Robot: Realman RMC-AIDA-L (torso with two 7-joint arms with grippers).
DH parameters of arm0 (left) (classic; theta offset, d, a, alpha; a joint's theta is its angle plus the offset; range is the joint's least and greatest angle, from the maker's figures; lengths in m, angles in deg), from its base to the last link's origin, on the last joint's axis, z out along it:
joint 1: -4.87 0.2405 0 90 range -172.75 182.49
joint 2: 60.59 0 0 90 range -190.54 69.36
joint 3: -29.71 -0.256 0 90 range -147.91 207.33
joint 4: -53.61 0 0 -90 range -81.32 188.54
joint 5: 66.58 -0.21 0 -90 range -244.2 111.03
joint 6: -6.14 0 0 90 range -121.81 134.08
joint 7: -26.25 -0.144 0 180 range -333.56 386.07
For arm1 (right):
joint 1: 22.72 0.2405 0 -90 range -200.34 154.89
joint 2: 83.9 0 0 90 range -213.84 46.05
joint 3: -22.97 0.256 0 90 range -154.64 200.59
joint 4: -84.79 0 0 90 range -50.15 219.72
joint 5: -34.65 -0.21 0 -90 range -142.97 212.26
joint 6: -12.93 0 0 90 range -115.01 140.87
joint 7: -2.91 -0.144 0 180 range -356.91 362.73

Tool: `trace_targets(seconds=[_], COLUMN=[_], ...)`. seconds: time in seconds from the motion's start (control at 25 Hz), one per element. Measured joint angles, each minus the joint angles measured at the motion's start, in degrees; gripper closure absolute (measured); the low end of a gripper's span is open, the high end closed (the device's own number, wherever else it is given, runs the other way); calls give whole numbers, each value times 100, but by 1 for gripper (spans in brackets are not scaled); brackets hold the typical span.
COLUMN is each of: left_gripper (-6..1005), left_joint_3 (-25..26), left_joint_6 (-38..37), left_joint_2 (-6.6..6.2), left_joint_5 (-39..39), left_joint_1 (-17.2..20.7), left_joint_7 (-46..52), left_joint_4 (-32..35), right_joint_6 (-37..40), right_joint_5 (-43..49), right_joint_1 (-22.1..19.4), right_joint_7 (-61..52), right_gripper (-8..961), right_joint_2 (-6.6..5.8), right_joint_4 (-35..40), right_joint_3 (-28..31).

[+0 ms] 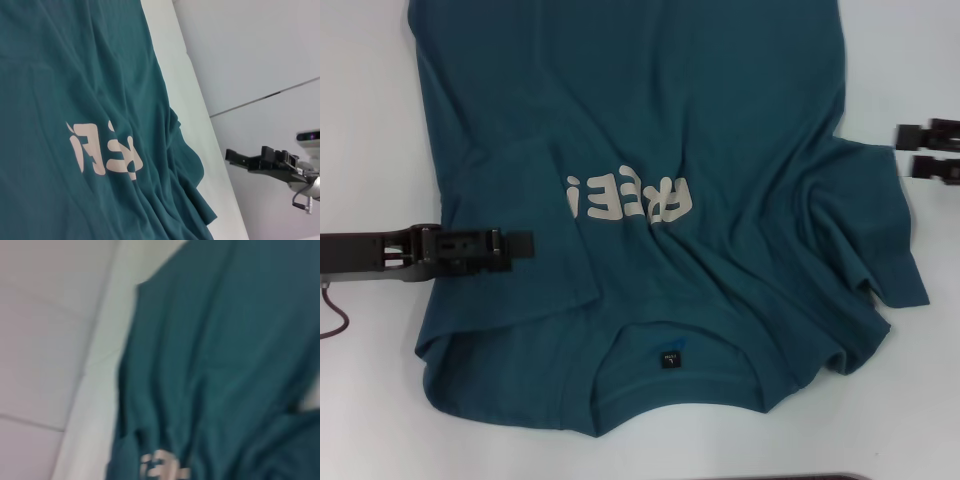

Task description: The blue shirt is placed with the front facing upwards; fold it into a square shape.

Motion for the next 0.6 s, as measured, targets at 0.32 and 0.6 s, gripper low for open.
trace_targets(seconds=[0.32,0.6], left_gripper=[184,184], left_joint_3=[51,50], left_joint_6=[57,76], left_joint_2=[0,-9], left_joint_5=[-14,-21], left_joint_1=[-14,-46], left_joint_7=[58,129], left_joint_4=[9,9], right_joint_6=[-3,-55], right_joint_5=[686,1174], right_joint_1=[-45,175], right_joint_7=[-567,-676], right_gripper=[39,41], right_joint_2=[-370,-381], right_joint_4=[19,16], right_joint_3=[6,6])
